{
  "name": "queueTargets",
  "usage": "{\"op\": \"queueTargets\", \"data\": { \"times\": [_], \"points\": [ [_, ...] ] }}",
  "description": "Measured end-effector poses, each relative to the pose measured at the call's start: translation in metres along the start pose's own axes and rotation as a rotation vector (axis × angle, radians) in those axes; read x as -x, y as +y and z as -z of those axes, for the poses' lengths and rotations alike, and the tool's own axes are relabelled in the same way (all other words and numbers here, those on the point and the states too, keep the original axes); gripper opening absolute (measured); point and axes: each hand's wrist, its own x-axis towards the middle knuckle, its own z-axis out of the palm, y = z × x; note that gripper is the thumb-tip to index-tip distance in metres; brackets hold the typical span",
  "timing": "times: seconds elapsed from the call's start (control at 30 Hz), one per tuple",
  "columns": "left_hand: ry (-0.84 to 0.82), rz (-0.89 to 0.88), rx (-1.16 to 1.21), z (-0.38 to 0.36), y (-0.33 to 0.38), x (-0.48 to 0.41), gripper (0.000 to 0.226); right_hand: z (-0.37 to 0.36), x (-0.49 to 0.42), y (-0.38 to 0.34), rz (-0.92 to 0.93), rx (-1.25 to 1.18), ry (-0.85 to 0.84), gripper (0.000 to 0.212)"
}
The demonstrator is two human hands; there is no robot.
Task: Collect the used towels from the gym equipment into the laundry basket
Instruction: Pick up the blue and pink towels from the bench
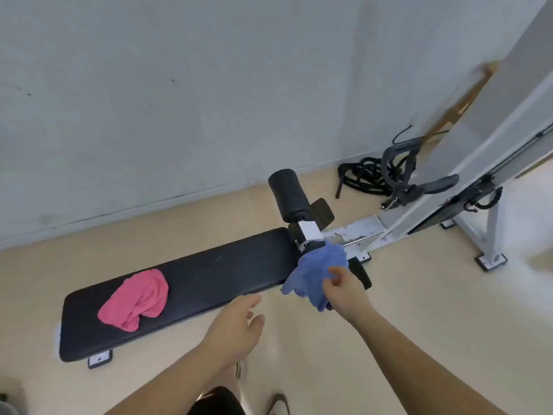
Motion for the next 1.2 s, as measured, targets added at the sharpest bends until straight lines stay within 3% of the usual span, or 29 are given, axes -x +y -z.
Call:
{"op": "queueTargets", "data": {
  "times": [0.23, 0.33, 0.43, 0.5, 0.57, 0.7, 0.8, 0.87, 0.93, 1.07, 1.2],
  "points": [
    [-0.141, -0.045, -0.133, 0.037, 0.008, -0.127, 0.049, -0.005, -0.123, -0.004, -0.175, 0.182, 0.028, 0.043],
    [-0.211, -0.024, -0.198, 0.046, 0.01, -0.158, 0.048, -0.014, -0.161, 0.01, -0.189, 0.272, -0.022, 0.046],
    [-0.266, 0.0, -0.26, 0.048, 0.009, -0.18, 0.048, -0.023, -0.189, 0.025, -0.165, 0.359, -0.077, 0.067],
    [-0.276, 0.048, -0.274, 0.044, 0.006, -0.194, 0.049, -0.03, -0.202, 0.036, -0.144, 0.483, -0.032, 0.066],
    [-0.26, 0.102, -0.26, 0.039, 0.004, -0.203, 0.048, -0.032, -0.208, 0.043, -0.114, 0.527, 0.034, 0.049],
    [-0.227, 0.188, -0.222, 0.031, 0.0, -0.201, 0.039, -0.021, -0.205, 0.043, -0.096, 0.261, 0.107, 0.004],
    [-0.18, 0.26, -0.184, 0.028, -0.01, -0.187, 0.026, -0.013, -0.195, 0.006, -0.122, -0.113, 0.095, 0.016],
    [-0.12, 0.329, -0.125, 0.03, -0.021, -0.176, 0.03, -0.018, -0.189, -0.033, -0.086, -0.23, 0.025, 0.027],
    [-0.036, 0.385, -0.05, 0.037, -0.036, -0.163, 0.03, -0.033, -0.187, -0.067, -0.057, -0.316, -0.058, 0.026],
    [0.114, 0.477, 0.095, 0.064, -0.068, -0.134, 0.033, -0.073, -0.187, -0.126, -0.072, -0.36, -0.27, 0.016],
    [0.205, 0.581, 0.208, 0.099, -0.12, -0.111, 0.033, -0.122, -0.18, -0.178, -0.109, -0.373, -0.403, 0.028]
  ]
}}
